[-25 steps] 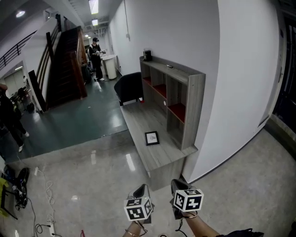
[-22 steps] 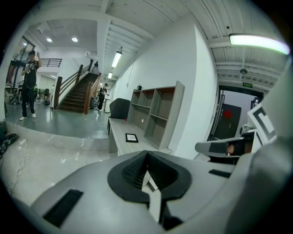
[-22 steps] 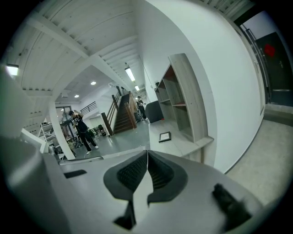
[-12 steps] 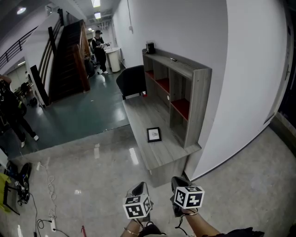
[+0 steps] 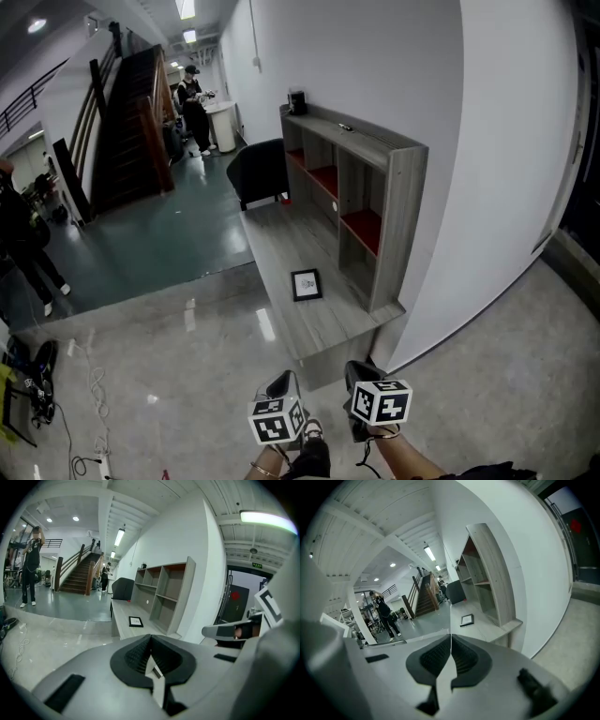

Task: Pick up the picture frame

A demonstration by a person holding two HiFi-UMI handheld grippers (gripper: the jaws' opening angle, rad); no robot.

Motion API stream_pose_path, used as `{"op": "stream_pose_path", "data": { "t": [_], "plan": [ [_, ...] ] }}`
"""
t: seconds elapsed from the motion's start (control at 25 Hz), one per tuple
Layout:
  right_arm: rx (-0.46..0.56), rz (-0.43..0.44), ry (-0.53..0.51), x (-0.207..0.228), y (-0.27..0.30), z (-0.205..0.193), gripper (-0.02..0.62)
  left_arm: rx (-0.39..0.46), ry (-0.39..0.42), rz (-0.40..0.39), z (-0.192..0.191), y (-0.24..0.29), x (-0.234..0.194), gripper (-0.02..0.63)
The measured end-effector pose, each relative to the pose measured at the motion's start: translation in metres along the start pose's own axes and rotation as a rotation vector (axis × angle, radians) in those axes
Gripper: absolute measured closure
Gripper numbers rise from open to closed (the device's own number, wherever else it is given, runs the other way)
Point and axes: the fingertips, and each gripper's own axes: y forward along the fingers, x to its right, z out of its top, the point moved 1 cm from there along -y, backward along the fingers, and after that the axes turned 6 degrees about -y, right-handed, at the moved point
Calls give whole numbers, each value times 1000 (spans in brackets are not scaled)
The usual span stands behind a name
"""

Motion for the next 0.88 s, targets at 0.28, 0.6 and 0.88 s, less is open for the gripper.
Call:
{"op": "stream_pose_path", "data": {
  "t": [0.28, 0.6, 0.88],
  "plan": [
    [3, -17, -14, 15, 38, 22, 563, 8, 5, -24, 22, 45, -8, 592],
    [28, -20, -27, 20, 89, 68, 563, 25, 19, -34, 69, 93, -25, 592],
    [21, -34, -18, 31, 130, 91, 563, 16, 24, -46, 97, 136, -38, 592]
  ]
}}
